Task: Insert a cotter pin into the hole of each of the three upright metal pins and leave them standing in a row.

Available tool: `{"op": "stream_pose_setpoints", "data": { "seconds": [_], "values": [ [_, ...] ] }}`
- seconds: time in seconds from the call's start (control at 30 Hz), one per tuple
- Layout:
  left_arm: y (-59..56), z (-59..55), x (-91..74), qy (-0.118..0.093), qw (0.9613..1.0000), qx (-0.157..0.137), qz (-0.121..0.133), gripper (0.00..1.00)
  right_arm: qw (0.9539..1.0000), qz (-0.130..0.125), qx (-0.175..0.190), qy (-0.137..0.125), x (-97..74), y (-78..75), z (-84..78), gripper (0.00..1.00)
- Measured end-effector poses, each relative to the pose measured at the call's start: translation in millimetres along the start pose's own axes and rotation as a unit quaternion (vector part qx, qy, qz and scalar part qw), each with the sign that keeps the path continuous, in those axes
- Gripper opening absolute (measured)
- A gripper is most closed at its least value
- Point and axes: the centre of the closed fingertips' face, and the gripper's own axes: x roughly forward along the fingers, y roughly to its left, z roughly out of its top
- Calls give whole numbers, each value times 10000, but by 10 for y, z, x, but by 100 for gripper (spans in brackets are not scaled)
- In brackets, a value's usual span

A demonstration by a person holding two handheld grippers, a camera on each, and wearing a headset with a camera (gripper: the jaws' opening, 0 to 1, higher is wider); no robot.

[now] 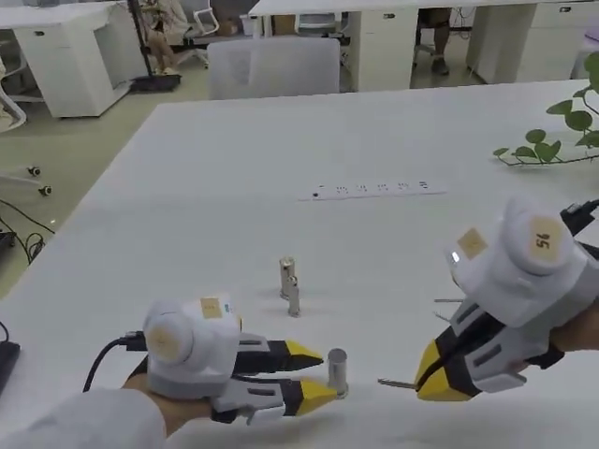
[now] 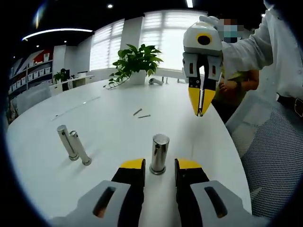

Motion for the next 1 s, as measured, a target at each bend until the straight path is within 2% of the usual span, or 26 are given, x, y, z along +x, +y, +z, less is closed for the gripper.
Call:
{"op": "stream_pose_setpoints", "data": {
  "seconds": [0.3,0.5,0.73,1.0],
  "values": [
    [-9,-105,149,87,9999,108,-88,16,9998,-134,129,18,76,-133,-13,3],
    [-14,-58,184,-2,9997,209,-95,13,9998,-147,166,26,127,-180,-11,3],
    [-7,-59,183,-50,9995,271,-120,12,9996,-184,208,46,171,-250,1,3],
    [-13,-58,180,-67,9992,332,-234,11,9996,-226,61,178,245,-336,38,3]
  ]
}}
